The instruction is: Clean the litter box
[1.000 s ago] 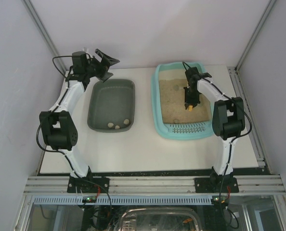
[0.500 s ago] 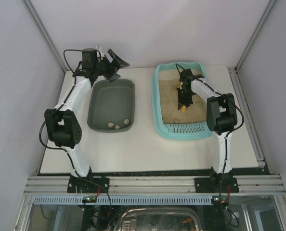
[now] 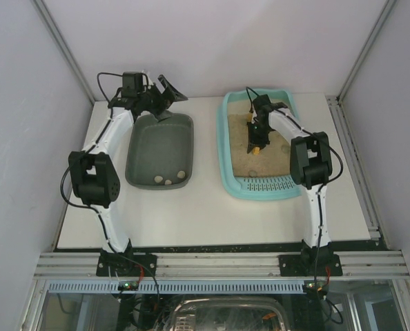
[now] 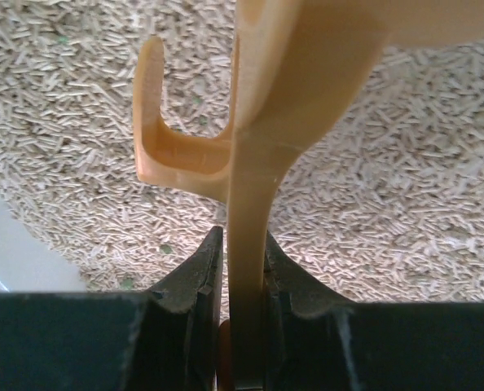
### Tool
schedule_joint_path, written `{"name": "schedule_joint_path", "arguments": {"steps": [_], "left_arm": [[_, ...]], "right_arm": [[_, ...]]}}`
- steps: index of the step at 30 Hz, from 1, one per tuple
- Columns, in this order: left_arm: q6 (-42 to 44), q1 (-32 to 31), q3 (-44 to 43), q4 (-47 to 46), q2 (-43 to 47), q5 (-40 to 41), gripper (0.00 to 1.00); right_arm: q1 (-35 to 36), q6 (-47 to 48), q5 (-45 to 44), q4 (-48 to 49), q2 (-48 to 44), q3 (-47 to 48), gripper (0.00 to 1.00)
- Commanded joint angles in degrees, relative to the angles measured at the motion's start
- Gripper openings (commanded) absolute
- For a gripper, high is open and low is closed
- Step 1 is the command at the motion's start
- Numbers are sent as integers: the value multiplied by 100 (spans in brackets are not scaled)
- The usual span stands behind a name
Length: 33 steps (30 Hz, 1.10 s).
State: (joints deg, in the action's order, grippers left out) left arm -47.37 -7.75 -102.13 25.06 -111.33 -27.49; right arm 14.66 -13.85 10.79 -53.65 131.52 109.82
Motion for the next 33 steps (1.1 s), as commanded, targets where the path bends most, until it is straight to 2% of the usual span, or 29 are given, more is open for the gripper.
{"name": "schedule_joint_path", "arguments": {"steps": [1,8,13,18,23,27,33], "left_arm": [[142,-17,-427,3,39,-147,100],[163,-21,-440,50,47,-135,100],[176,-28,-446,56,76,-141,100],[183,-31,-512,106,77,-161,100],[310,-27,-649,265,129,-101,100],[727,-22,-1143,924,118,168,100],[1002,-95,-1212,1318,400,424,100]], "right_arm": [[419,135,217,-588,284,413,0],[675,31,607,-514,413,493,0],[439,-223,931,87,4,-99,0],[-27,-604,1338,1163,-1121,-1575,0],[-514,-1141,2184,2451,-2179,-3011,0],[-791,-1646,2827,3496,-2613,-3777,0],[-908,-2347,3759,5012,-2912,-4588,0]]}}
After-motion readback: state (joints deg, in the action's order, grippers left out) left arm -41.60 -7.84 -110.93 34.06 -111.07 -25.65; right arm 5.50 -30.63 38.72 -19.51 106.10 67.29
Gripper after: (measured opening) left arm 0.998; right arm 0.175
